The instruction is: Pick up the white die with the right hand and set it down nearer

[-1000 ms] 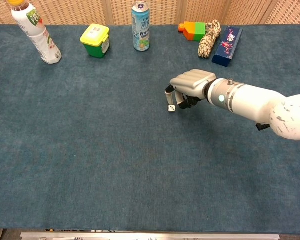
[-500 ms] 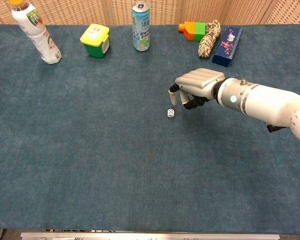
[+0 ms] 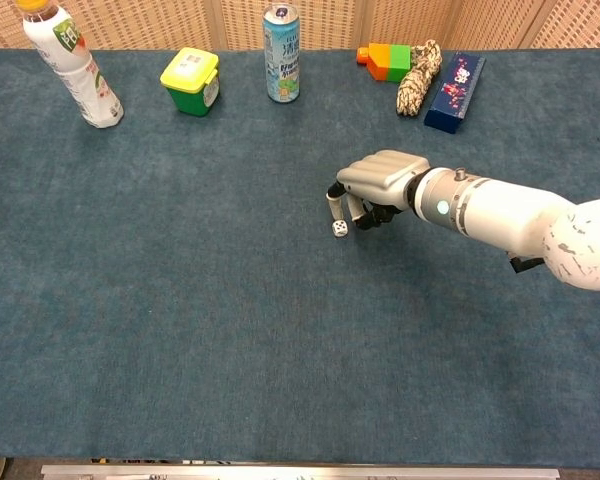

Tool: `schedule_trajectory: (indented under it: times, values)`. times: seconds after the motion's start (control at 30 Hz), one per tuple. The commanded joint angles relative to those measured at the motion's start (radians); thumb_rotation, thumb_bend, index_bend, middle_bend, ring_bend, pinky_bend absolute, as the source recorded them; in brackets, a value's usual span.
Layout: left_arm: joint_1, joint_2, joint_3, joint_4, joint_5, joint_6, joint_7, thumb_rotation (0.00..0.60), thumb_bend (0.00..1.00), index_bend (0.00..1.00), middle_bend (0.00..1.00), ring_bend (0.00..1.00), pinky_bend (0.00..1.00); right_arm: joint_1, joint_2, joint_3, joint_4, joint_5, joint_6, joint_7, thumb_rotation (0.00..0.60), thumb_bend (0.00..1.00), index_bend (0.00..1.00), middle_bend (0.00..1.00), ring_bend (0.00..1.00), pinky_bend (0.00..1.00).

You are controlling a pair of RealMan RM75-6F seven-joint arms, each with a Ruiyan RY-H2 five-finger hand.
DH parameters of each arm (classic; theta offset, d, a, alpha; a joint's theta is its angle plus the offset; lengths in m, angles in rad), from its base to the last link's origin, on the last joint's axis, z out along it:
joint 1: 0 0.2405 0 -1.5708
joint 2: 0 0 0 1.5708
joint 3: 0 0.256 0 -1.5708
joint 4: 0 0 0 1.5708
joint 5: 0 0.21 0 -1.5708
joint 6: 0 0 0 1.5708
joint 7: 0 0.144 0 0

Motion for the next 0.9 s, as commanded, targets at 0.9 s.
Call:
schedule_trajectory:
  times: [0.9]
  values:
    - [0.000,-0.002,0.000,0.002,0.006,0.002,-0.001,0.600,0.20,0.20,0.23,0.26,0.10,-0.088,0.132,-0.033,-0.200,-0.148,0.144,0.018,0.491,0.94,0.40,1.00,1.00,1.00]
